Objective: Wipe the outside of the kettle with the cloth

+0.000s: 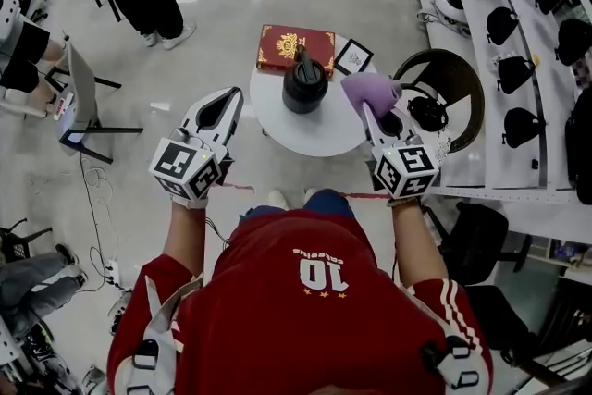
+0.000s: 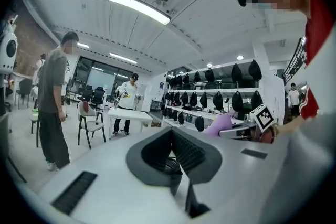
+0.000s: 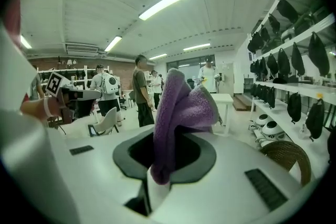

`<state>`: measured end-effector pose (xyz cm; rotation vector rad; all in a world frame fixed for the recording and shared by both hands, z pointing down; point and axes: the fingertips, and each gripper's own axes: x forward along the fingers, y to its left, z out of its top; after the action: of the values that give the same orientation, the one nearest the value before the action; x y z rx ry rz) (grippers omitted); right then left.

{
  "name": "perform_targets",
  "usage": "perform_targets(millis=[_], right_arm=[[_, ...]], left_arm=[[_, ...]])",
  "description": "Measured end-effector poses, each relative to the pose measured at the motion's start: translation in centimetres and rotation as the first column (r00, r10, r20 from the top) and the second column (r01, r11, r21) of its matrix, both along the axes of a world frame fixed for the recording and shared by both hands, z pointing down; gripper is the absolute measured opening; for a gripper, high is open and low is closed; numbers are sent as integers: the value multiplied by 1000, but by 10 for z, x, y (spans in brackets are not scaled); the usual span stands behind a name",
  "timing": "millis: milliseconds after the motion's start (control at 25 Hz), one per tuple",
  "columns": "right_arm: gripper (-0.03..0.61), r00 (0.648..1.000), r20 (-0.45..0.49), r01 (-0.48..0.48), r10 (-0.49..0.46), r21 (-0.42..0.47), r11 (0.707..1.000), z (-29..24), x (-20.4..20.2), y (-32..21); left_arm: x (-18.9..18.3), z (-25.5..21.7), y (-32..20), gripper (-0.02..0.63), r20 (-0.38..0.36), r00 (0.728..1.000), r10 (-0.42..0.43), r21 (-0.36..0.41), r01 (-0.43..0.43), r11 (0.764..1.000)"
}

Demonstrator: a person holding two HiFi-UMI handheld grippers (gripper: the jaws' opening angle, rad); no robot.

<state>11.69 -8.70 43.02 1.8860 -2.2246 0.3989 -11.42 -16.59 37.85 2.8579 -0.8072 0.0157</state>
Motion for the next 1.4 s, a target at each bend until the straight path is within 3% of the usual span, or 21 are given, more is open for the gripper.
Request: perform_targets(millis=[760, 1400], right_arm=[[59, 993, 3, 114, -115, -128, 985, 107, 17, -116], [58, 972, 35, 235, -232, -180, 955, 138, -18, -147]], left_arm=[[12, 26, -51, 8, 47, 992, -113, -43, 115, 992], [0, 38, -60, 8, 77, 978, -191, -79, 197, 977]])
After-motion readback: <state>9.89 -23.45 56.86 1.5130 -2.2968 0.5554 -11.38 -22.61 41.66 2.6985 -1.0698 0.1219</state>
